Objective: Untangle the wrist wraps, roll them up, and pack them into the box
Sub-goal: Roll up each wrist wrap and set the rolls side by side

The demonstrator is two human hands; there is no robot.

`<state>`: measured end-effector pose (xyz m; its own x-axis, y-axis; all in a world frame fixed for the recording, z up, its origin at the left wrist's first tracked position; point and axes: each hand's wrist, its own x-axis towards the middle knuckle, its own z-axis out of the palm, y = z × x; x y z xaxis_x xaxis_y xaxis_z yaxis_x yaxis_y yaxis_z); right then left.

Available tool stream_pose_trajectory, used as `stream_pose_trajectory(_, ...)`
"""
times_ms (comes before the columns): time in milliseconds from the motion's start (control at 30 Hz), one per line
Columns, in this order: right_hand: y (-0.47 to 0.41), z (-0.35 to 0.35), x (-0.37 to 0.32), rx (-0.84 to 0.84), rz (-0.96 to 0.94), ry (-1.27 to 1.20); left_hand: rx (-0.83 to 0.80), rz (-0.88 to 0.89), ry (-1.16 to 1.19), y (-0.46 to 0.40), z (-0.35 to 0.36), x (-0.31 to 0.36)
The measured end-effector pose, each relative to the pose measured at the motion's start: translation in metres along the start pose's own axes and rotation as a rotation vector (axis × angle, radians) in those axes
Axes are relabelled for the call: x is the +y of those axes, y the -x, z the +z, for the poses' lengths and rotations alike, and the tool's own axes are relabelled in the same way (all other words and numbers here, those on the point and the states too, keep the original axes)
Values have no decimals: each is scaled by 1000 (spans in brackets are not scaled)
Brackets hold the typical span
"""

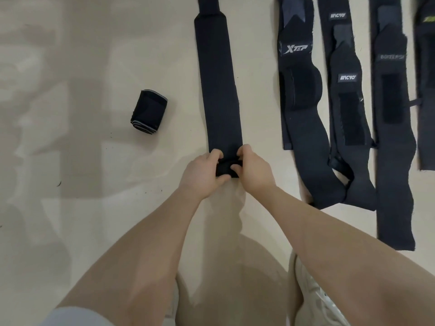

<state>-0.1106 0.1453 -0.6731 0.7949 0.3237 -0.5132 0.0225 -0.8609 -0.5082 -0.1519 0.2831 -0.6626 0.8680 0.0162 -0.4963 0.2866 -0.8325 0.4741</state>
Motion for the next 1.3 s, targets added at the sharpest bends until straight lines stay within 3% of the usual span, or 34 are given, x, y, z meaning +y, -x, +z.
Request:
stream_pose_trajectory(67,-4,-6,-3,25,40,10,-58,23,-67,-4,-2,-2)
stream_pose_trajectory(133,-12,-12,-6,40,21,180,-61,-5,-79,-9,-2,-2)
stream_pose_trajectory(233,-24,-17,-9,75,-240,458,-17,-83,31,-14,0,3)
stream_pose_trajectory(333,-27,-19,-3,40,-438,486,40,-185,164,-19,-1,4)
stream_pose_trajectory(400,-25,-20,4,-79,-435,576,64,-230,205,-24,-3,3)
stream_pose_trajectory(500,-28,-19,8,-75,-419,582,113,-269,229,-27,-5,2)
stream_pose_trajectory(667,-40,-25,-7,-80,-313,500,206,-156,-74,-29,-6,3)
stream_pose_trajectory(867,-37,-26,-2,-213,-99,313,104,47,-250,-12,3,-11)
stream_pose_trajectory(1000,-30,-21,4,-152,-4,-146,21,73,-353,-17,-5,-7)
stream_pose_trajectory(1067,-30,-22,4,-61,-31,-61,-37,97,-373,-21,-12,-3)
stream_pose_trajectory(1167,-33,-22,4,139,-191,305,-154,77,-337,-32,-22,-2)
stream_pose_trajectory(1233,-34,-21,2,129,-338,422,-244,20,-235,-37,-26,0)
stream_pose_trajectory(1300,-34,-25,-1,93,-373,377,-298,-35,-107,-40,-27,0)
